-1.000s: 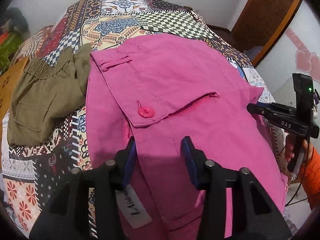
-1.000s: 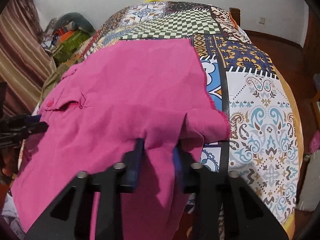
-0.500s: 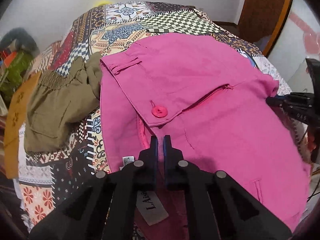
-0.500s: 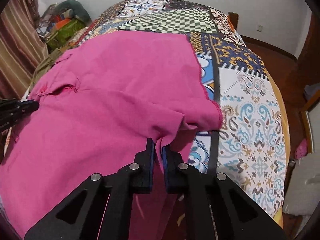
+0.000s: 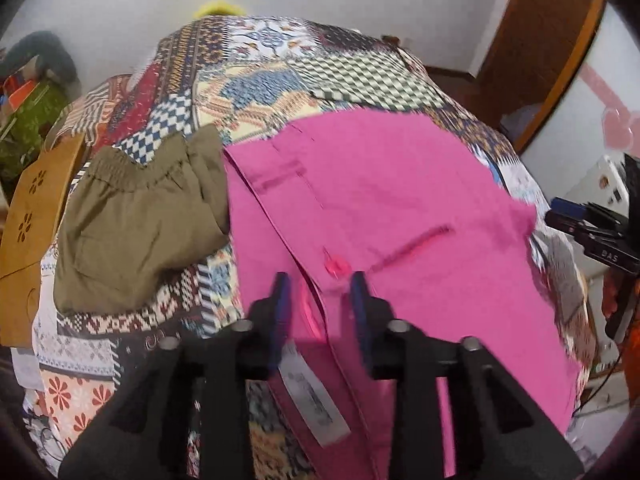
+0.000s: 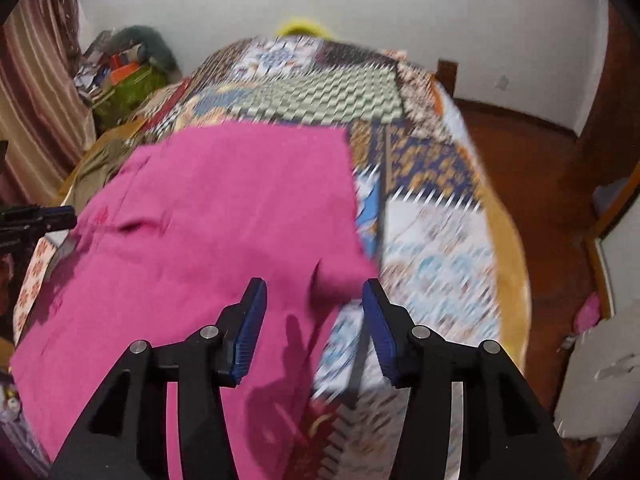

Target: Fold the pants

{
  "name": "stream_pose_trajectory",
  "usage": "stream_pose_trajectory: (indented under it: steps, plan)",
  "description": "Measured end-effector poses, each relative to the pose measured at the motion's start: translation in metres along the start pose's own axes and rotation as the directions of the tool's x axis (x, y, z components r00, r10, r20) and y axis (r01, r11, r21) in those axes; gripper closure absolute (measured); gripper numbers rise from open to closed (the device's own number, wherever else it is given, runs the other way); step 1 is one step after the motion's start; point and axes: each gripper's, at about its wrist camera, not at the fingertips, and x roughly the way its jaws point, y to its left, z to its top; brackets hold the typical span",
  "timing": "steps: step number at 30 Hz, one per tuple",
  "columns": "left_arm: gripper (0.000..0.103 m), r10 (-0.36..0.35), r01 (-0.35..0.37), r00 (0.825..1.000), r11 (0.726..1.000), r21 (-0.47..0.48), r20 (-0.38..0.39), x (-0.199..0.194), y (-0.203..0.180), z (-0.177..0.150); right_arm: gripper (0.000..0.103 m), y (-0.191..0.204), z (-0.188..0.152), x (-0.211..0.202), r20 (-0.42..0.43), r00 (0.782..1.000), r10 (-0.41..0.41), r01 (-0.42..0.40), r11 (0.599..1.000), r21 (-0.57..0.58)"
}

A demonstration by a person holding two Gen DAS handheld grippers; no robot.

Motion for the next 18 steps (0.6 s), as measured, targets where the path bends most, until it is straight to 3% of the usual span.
stream_pose_trajectory:
  steps: [3, 8, 12, 14, 17, 18]
  plan:
    - [0.064, -0.018, 0.018, 1.0, 0.999, -0.036, -0.023, 0.02, 0.009, 0.014, 0.057, -0.015, 0.015, 0.008, 0.022, 1.0, 0.015, -0.016, 0.999, 0.05]
    - [0.064, -0.056, 0.047, 0.994, 0.993, -0.105, -0.089, 0.057, 0.022, 0.023, 0.057, -0.019, 0.025, 0.047, -0.039, 0.997, 0.062, -0.059, 0.995, 0.075]
    - [0.064, -0.081, 0.072, 0.994, 0.991, -0.117, -0.076, 0.067, 0.024, 0.028, 0.059, -0.017, 0.024, 0.067, -0.081, 0.994, 0.077, -0.071, 0.995, 0.076]
    - [0.066, -0.073, 0.066, 0.996, 0.992, -0.109, -0.056, 0.068, 0.023, 0.032, 0.067, -0.016, 0.023, 0.077, -0.096, 0.992, 0.081, -0.074, 0.994, 0.077]
    - [0.093, -0.033, 0.03, 0.999, 0.997, -0.074, -0.034, 0.069, 0.018, 0.037, 0.076, -0.013, 0.022, 0.083, -0.106, 0.988, 0.115, -0.107, 0.991, 0.073]
    - [0.094, -0.015, 0.014, 0.999, 0.998, -0.06, -0.029, 0.069, 0.016, 0.038, 0.077, -0.011, 0.023, 0.084, -0.105, 0.988, 0.111, -0.105, 0.992, 0.065]
